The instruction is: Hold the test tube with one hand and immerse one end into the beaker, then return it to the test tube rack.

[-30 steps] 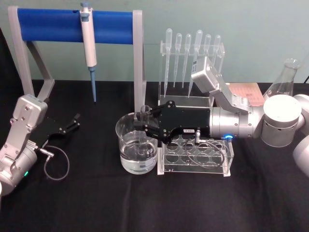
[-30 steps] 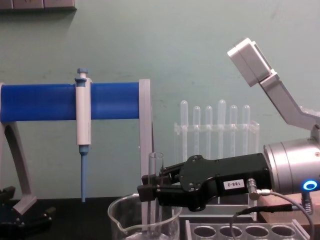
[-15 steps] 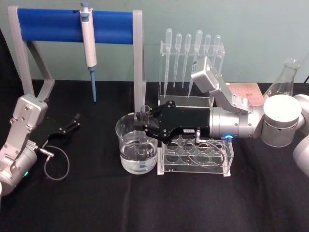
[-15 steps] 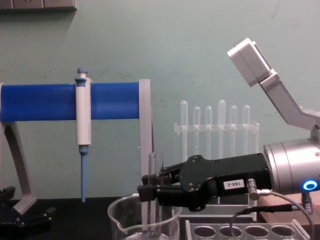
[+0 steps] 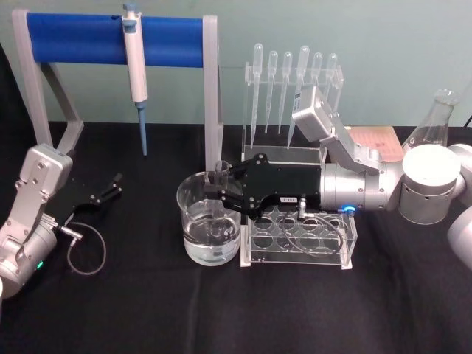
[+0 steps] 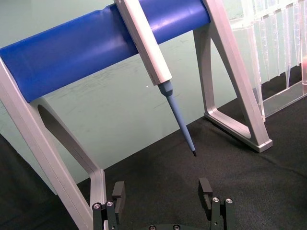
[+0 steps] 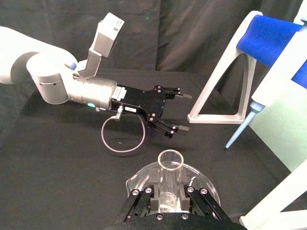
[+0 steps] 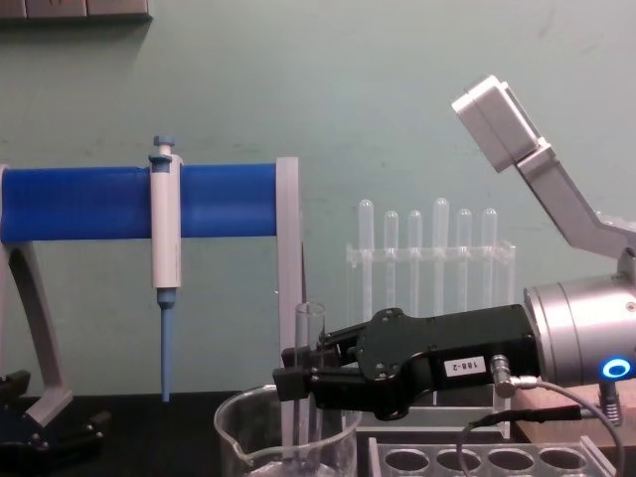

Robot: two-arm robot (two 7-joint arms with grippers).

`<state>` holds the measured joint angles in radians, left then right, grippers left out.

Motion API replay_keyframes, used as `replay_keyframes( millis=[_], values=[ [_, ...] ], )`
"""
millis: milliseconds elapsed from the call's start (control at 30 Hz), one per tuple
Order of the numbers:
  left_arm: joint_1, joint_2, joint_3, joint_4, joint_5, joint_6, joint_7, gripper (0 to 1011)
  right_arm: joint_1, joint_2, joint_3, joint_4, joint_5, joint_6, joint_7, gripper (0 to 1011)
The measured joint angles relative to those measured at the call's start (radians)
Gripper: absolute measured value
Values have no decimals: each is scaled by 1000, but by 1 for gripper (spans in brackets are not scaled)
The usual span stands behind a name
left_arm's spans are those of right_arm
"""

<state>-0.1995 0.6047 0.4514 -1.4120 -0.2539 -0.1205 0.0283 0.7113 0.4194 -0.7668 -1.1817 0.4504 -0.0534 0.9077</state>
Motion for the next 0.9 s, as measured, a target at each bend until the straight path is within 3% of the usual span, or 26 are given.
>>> replay_keyframes(
  millis=[900],
  values=[
    [0,0,0,0,0,0,0,1000,0,0,0,0,0,0,0,227]
  ],
)
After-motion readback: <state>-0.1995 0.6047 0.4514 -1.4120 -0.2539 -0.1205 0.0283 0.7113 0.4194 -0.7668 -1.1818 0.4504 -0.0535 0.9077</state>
